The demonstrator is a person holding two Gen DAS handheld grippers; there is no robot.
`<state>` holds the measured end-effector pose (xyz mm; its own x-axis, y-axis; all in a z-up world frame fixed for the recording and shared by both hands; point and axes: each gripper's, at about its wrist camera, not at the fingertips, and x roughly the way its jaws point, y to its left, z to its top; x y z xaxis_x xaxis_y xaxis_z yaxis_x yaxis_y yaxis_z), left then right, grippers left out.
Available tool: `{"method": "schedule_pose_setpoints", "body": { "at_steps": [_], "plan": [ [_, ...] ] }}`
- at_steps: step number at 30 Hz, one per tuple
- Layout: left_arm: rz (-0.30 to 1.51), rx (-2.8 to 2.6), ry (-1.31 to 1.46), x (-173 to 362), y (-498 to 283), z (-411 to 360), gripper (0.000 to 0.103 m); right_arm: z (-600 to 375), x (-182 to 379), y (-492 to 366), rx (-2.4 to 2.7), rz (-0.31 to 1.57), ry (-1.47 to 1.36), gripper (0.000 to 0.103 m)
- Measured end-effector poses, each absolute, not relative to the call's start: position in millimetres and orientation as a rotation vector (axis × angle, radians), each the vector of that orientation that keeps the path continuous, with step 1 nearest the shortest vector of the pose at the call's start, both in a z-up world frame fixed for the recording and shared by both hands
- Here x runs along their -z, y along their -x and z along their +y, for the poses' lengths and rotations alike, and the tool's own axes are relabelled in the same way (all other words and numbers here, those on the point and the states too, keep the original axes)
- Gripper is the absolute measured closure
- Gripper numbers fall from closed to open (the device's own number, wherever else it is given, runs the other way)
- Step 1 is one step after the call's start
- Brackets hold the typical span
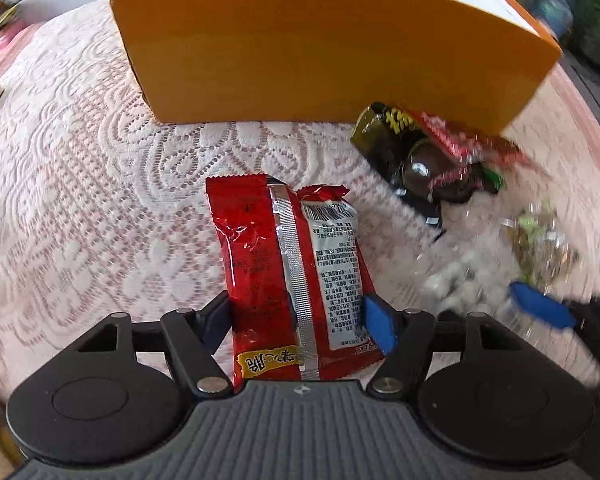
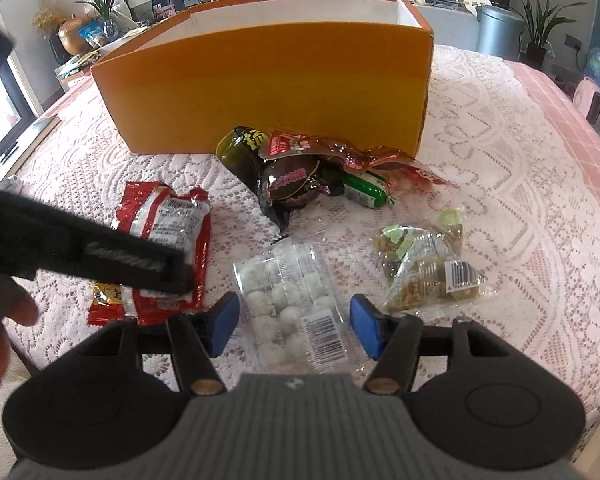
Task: Organize snacks
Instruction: 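Grasp the red-and-silver bag with the left tool while the right tool grasps the white-ball candy pack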
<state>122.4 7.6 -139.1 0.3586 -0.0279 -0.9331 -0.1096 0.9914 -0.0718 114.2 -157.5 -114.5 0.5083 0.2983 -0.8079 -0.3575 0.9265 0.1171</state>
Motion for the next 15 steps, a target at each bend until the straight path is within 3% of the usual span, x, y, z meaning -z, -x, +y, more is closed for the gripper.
{"method": "schedule_pose_setpoints", "body": {
  "at_steps": [15],
  "plan": [
    [1.198, -0.03, 0.091, 146.3, -118.5, 24.2, 0.015, -148.6, 118.7, -108.6, -0.425, 0.95, 0.129, 0.033]
  ]
}}
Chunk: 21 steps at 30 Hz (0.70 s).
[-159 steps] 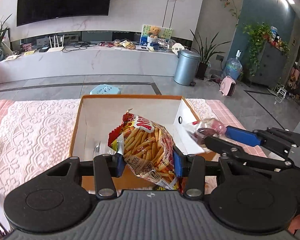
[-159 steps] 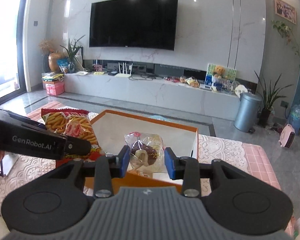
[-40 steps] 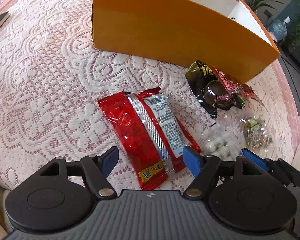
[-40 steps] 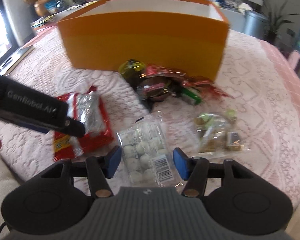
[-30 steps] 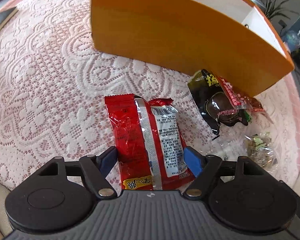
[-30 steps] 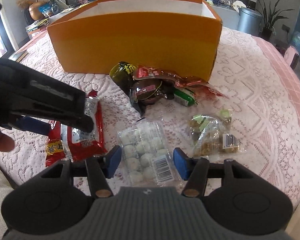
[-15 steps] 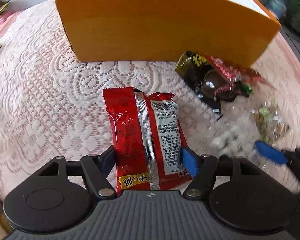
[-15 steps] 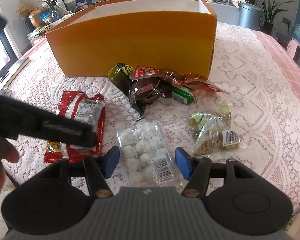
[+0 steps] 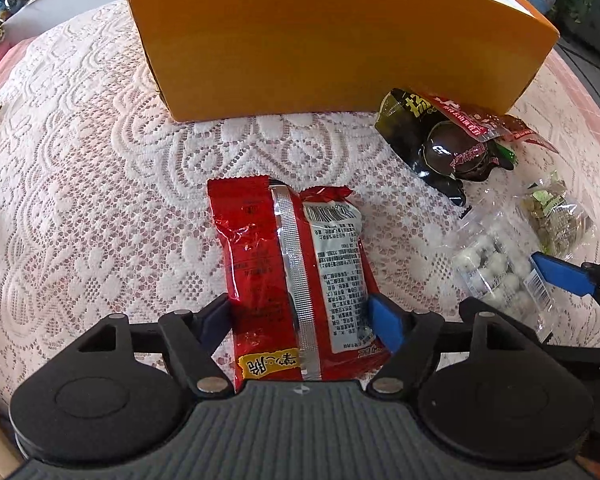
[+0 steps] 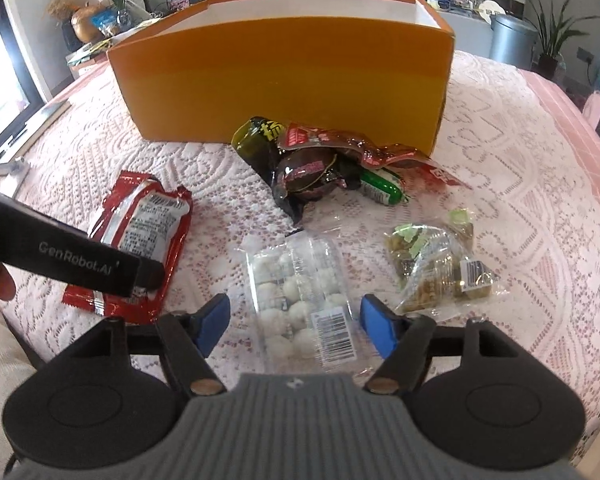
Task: Organize snacks
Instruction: 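Grasp the red-and-silver bag with the left tool while the right tool grasps the white-ball candy pack, then lift both held snacks over the orange box and open both tools inside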
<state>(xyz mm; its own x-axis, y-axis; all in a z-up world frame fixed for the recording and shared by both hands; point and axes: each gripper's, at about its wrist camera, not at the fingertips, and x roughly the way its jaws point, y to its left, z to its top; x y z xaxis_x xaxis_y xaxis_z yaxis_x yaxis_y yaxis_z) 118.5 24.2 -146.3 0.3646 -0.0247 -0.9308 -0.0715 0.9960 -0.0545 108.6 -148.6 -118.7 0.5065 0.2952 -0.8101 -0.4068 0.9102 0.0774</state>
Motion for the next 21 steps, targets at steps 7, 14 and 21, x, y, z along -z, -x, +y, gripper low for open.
{"method": "schedule_pose_setpoints", "body": {
  "at_steps": [7, 14, 21],
  "plan": [
    [1.187, -0.028, 0.104, 140.1, -113.5, 23.4, 0.023, -144.8, 119.0, -104.5, -0.404, 0.925, 0.189, 0.048],
    [1.159, -0.022, 0.098, 128.3, -106.6, 20.7, 0.024, -147.5, 110.8, -103.0, -0.428, 0.939, 0.142, 0.05],
    [1.111, -0.023, 0.092, 101.2, -98.1, 21.9, 0.024, -146.4, 85.4, -96.2, -0.434, 0.901, 0.121, 0.05]
  ]
}}
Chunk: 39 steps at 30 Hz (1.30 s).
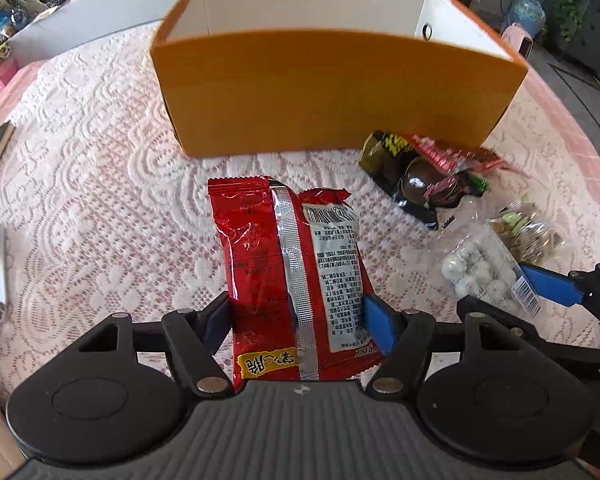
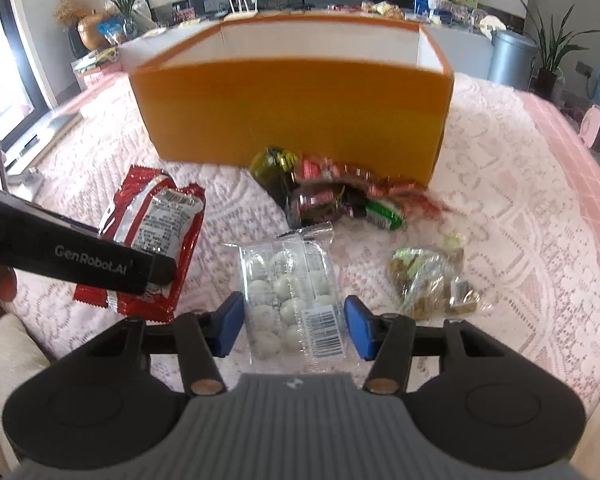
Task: Organize snacks
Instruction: 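Lift both held snacks over the orange box and open both tools inside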
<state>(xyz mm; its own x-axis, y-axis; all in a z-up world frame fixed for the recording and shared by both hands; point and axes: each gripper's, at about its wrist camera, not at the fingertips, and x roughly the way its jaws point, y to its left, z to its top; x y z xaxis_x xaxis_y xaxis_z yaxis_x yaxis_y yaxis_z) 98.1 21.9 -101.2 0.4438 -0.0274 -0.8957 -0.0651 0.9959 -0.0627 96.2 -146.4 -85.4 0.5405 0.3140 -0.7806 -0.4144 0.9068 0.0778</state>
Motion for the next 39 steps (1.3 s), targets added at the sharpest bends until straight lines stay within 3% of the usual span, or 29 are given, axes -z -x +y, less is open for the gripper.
{"method": "schedule_pose_setpoints", "body": {
  "at_steps": [19, 39],
  "plan": [
    [0.921, 0.013, 0.017, 0.8, -109.6, 16.7, 0.025, -139.8, -17.8, -109.7, -0.43, 0.726, 0.163, 0.051],
    [0.886, 0.058, 0.021, -16.4, -206.3, 24.3, 0.025, -134.2, -61.8, -220.9, -0.404, 0.677, 0.182, 0.053]
  ]
}}
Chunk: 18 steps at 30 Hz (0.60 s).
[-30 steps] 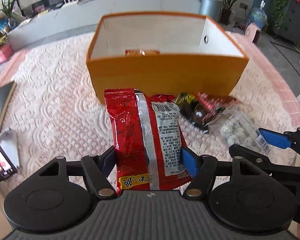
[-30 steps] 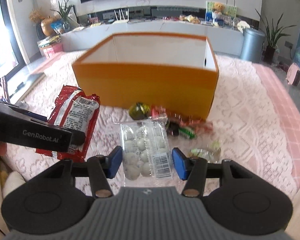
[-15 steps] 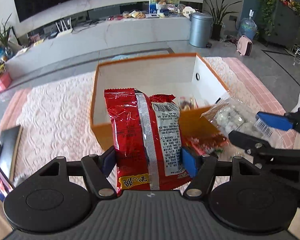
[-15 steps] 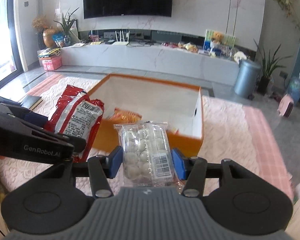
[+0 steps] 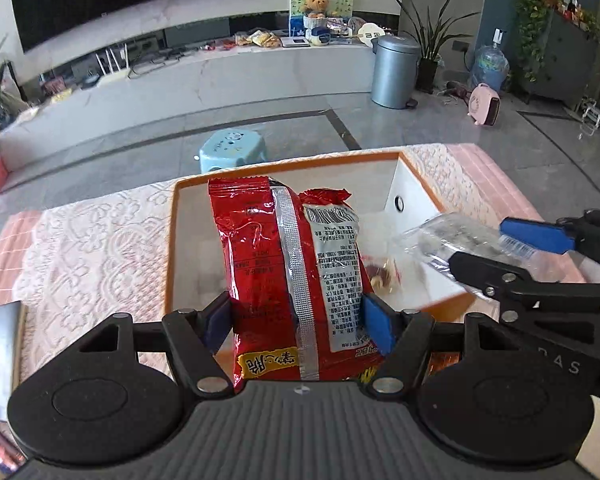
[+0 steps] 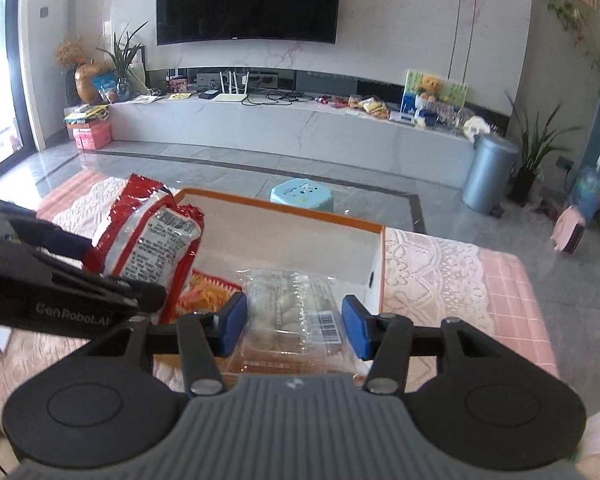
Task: Organize snacks
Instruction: 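Lift both held snacks over the orange box and open both tools inside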
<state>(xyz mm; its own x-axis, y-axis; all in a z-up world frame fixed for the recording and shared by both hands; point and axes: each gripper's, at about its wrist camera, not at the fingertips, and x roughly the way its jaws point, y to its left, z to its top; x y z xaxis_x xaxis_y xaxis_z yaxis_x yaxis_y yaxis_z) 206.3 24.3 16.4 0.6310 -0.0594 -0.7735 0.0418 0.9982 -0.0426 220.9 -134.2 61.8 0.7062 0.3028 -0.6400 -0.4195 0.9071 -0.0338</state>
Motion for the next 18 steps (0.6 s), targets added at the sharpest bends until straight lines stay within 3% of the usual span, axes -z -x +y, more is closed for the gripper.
{"method": "schedule_pose_setpoints", "body": {
  "at_steps": [6, 18],
  "plan": [
    [0.918, 0.055, 0.073, -1.6, -246.3, 35.8, 0.025, -128.4, -51.8, -279.4, -0.423, 0.756, 0.142, 0.053],
    [1.054, 0.04, -0.011, 67.2, -294.0, 34.8, 0.025, -100.8, 28.1, -338.7, -0.438, 0.919, 0.297, 0.053]
  ]
}}
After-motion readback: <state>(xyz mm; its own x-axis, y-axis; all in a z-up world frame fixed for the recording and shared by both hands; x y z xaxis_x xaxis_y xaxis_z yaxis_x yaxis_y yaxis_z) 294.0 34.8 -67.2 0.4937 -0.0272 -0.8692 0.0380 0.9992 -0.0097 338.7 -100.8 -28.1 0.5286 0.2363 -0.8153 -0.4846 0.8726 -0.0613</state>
